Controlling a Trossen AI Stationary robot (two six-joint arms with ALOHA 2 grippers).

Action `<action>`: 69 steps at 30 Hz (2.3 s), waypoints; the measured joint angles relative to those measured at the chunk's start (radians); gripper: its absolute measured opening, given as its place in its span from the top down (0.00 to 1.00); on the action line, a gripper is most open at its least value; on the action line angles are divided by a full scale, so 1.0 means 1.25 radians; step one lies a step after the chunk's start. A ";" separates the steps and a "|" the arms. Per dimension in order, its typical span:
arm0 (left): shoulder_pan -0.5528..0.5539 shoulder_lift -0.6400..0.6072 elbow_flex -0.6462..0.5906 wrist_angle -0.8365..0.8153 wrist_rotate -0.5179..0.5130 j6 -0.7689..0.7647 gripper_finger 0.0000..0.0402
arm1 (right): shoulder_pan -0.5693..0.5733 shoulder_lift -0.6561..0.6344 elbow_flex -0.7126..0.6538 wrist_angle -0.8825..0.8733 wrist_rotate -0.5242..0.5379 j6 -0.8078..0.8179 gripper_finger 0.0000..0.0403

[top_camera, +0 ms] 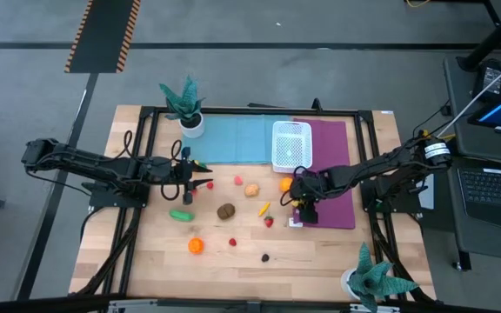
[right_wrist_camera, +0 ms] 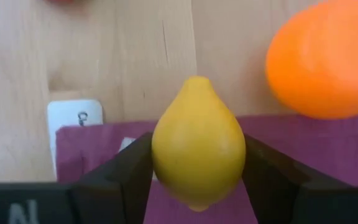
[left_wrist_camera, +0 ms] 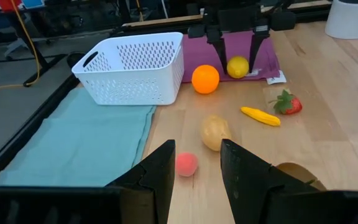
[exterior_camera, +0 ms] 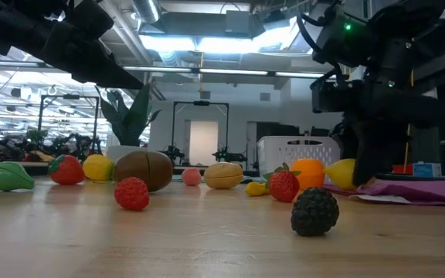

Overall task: Pick and placing Produce into tupperware
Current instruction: Put the yellow lemon into the white container

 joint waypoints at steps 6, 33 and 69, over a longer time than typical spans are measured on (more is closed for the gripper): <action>0.000 0.000 0.000 0.000 0.000 -0.001 0.70 | -0.008 -0.002 0.078 -0.040 0.000 -0.002 0.47; 0.002 0.000 0.000 0.031 0.000 0.004 0.70 | -0.213 -0.423 -0.003 0.070 0.009 -0.193 0.48; 0.174 0.002 0.000 0.028 -0.073 0.002 0.70 | -0.316 -0.374 -0.275 0.591 0.293 -0.058 0.48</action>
